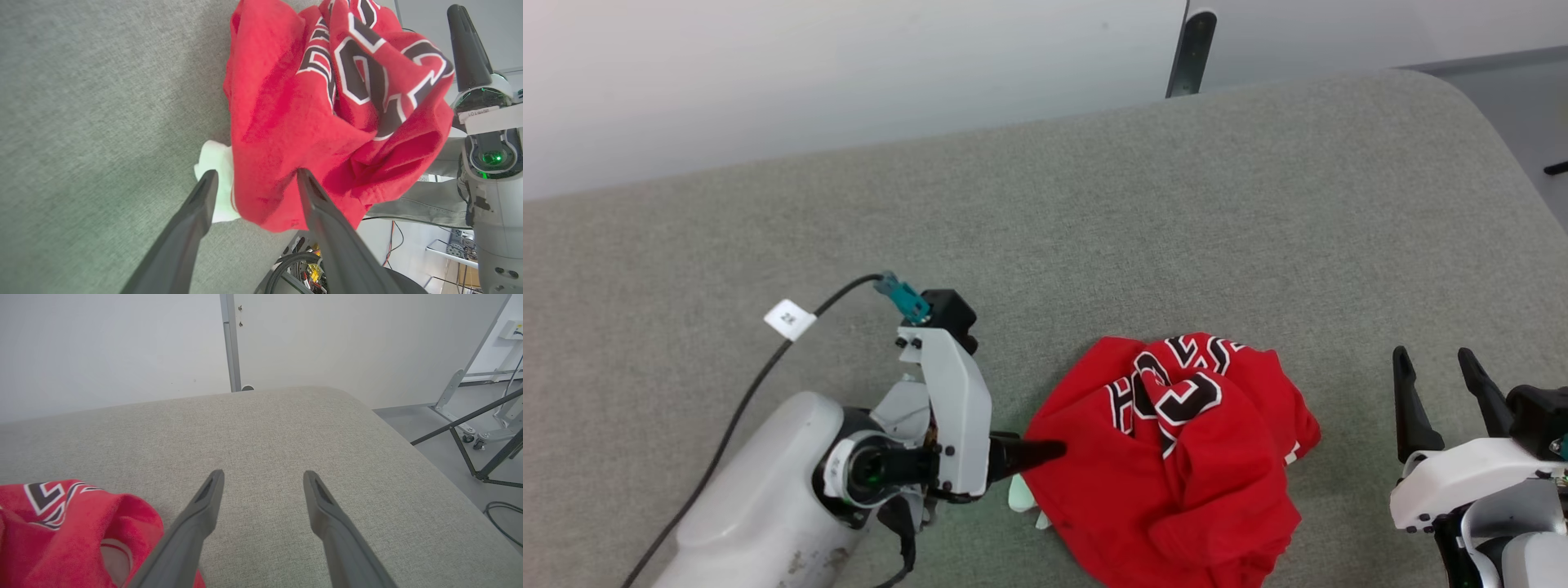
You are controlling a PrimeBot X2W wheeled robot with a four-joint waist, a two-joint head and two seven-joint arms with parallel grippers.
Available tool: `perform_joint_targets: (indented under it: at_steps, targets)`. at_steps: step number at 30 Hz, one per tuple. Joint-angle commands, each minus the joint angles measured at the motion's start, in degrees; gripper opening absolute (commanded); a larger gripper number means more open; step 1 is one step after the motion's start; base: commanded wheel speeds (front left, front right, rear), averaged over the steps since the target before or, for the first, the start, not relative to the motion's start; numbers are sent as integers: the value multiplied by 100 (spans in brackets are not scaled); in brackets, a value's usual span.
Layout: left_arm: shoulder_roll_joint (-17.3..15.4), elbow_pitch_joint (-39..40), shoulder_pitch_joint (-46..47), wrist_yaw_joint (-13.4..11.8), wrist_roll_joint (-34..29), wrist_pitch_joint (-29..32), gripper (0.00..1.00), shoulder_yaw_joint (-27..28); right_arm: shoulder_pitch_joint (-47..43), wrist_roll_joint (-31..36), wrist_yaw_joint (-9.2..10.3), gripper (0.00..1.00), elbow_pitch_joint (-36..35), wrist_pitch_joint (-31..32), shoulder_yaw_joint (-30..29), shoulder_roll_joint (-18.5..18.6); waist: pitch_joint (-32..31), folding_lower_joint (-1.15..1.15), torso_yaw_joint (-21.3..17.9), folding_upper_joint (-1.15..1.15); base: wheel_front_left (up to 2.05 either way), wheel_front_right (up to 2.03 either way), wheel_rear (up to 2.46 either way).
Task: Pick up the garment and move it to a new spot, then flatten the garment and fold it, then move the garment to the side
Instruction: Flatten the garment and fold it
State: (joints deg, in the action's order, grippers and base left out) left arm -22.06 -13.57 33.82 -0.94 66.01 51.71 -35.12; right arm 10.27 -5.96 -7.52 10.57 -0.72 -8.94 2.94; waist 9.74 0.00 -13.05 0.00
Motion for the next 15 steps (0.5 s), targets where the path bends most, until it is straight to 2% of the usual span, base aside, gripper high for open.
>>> perform_joint_targets:
  at_steps: [1,4,5,7,8,15]
  targets:
    - [29,-70,-3,56,5,-26,100,-13,-3,38,6,100,-33,8,-15,-10,49,0,-26,0,0,0,0]
    - [94,-319,-24,57,8,-30,100,-50,5,30,6,100,-45,0,-30,-11,97,0,-40,0,0,0,0]
    - [148,-392,-54,72,90,14,93,-63,11,27,6,100,-41,-7,-31,-11,109,0,-40,0,0,0,0]
    - [260,-502,-56,113,197,-13,0,-1,25,22,6,100,-34,-19,-43,-10,134,0,-32,0,0,0,0]
    - [278,-595,-57,41,252,30,0,15,28,22,6,100,-33,-24,-54,-10,140,0,-23,0,0,0,0]
    - [67,-783,169,94,200,31,0,138,33,72,6,100,-23,-17,-105,-11,81,0,80,0,0,0,0]
